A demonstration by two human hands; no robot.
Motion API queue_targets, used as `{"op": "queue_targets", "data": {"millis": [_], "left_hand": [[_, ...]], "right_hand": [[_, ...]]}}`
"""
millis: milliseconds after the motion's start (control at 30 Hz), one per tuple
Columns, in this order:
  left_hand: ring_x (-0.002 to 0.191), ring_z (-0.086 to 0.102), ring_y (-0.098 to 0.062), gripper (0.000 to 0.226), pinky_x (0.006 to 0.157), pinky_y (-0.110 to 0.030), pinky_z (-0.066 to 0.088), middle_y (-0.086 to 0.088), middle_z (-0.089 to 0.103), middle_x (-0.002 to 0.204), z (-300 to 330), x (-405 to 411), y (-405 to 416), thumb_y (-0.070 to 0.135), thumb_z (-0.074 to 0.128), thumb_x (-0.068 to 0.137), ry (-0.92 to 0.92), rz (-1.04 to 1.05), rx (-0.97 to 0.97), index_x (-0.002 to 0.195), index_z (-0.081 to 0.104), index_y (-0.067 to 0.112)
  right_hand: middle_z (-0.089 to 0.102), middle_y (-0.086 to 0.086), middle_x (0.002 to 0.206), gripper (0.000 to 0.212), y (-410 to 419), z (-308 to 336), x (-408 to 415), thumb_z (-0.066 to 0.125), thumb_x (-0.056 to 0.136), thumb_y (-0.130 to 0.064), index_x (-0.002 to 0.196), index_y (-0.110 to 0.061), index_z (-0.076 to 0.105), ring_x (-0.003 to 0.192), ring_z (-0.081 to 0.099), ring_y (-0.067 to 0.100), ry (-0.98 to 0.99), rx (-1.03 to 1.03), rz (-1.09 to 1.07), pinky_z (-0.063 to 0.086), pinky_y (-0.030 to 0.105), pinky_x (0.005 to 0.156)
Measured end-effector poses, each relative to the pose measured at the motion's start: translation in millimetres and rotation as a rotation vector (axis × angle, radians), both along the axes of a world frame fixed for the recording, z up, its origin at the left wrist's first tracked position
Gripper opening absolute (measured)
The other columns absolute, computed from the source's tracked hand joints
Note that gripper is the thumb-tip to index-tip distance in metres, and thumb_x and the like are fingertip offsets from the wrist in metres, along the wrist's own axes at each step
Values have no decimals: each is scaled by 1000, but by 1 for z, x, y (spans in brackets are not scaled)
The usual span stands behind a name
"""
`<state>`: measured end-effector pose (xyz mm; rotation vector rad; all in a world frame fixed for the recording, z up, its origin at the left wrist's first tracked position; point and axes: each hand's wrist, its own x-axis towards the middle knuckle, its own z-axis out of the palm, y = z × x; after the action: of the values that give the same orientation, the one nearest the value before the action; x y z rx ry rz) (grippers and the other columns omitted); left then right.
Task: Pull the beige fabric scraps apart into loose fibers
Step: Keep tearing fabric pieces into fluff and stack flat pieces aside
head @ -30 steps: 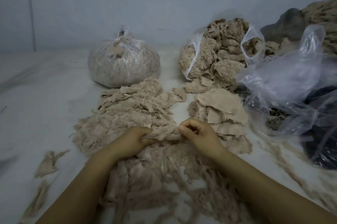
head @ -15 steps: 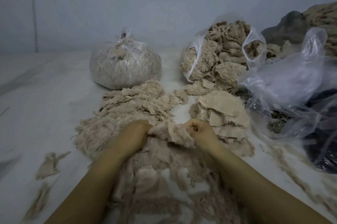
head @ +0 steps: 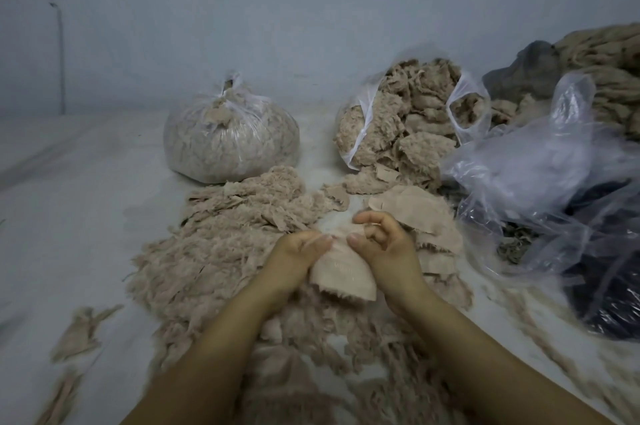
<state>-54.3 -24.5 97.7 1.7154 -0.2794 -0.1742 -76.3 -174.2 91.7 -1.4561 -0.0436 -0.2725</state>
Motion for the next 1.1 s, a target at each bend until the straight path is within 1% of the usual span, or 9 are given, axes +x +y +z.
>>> {"op": "queue_targets", "data": {"millis": [133, 300, 400, 500, 567, 667, 733, 833, 1100], "left_hand": [[67, 64, -19, 39, 56, -19, 50, -4, 69, 73, 7, 4, -2, 40, 56, 89, 136, -34, -110, 88, 68, 3], [69, 67, -17, 21, 59, -24, 53, -9, 72, 77, 15, 4, -15, 21, 57, 93, 87, 22, -177, 92, 67, 3], [50, 56, -8, 23, 48, -18, 44, 2, 62, 57, 17, 5, -14, 16, 55, 94, -19, 151, -163, 73, 61, 10], [56, 49, -16, 26, 54, -26, 38, -6, 54, 60, 15, 8, -7, 16, 54, 95, -67, 285, -141, 70, 57, 8], [62, 48, -18, 25, 59, -29, 38, -9, 53, 66, 14, 10, -3, 17, 53, 96, -83, 322, -144, 74, 57, 6], [68, 48, -18, 30, 64, -32, 38, -11, 54, 71, 13, 6, -12, 18, 54, 95, -126, 161, -30, 79, 61, -6], [70, 48, -18, 39, 64, -35, 39, -14, 55, 73, 10, 0, -26, 22, 53, 96, -163, 110, 42, 86, 58, -15], [67, 49, -17, 38, 63, -36, 40, -20, 57, 72, 8, -1, -30, 24, 47, 99, -273, 163, 181, 84, 58, -9], [56, 41, -16, 40, 55, -32, 29, 1, 45, 57, 1, 14, 2, 26, 43, 99, -333, 326, 405, 60, 42, 17]], "right_hand": [[54, -1, 66, 21, 1, -1, -1, 66, 86, -3, 95, -22, 59, 65, 55, 13, 14, -22, 27, 48, 24, 65], [64, -6, 68, 27, 9, -3, -4, 57, 81, -53, 97, -31, 55, 63, 60, 5, 81, -106, 46, 50, 28, 64], [72, 5, 79, 21, 9, -14, -9, 67, 85, -37, 101, -24, 60, 68, 67, 18, 192, 23, 244, 53, 31, 63], [51, 6, 65, 4, -6, -22, -12, 66, 88, -33, 89, -29, 67, 46, 44, 11, 187, -101, 158, 35, 21, 45], [44, -3, 51, 23, -14, -24, -13, 59, 90, -43, 87, -21, 67, 40, 35, 7, 225, -181, 117, 29, 19, 40], [63, -4, 64, 54, -12, -13, -9, 50, 77, -65, 92, -17, 66, 59, 59, 10, 237, -118, 90, 48, 21, 58], [69, 3, 80, 49, 0, -6, -5, 56, 81, -58, 93, -11, 66, 74, 65, 13, 159, -92, 83, 53, 29, 68], [51, 13, 66, 35, 13, -3, -3, 59, 93, -29, 77, 1, 53, 61, 46, 19, 24, -134, -76, 39, 36, 58], [41, 6, 57, 38, 4, 2, 5, 58, 94, -24, 66, 0, 48, 54, 37, 17, -5, 72, -202, 33, 27, 52]]}}
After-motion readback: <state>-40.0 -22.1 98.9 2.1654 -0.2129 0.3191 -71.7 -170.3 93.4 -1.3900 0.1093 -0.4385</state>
